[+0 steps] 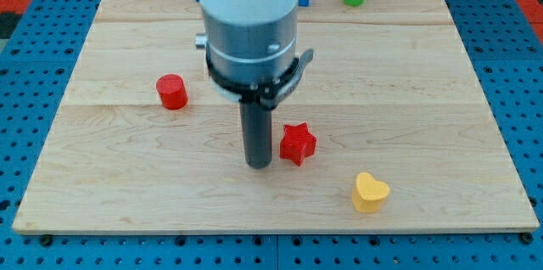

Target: Push red star to the right of yellow hexagon

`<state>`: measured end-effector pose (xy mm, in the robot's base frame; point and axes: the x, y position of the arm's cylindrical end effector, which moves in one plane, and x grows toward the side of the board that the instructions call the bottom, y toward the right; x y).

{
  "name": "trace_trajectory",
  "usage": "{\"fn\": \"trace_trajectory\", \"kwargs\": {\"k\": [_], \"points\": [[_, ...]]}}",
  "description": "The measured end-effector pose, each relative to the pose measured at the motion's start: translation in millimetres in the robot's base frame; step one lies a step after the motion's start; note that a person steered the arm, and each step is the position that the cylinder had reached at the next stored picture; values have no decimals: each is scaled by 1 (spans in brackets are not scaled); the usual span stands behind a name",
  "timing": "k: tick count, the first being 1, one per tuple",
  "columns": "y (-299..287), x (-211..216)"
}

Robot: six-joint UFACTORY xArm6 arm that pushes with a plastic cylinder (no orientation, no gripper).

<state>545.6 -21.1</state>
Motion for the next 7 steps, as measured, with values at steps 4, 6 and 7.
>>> {"fn": "trace_trajectory", "kwargs": {"k": [4,6,7], "points": [[37,4],[45,-9],[45,-23]]}}
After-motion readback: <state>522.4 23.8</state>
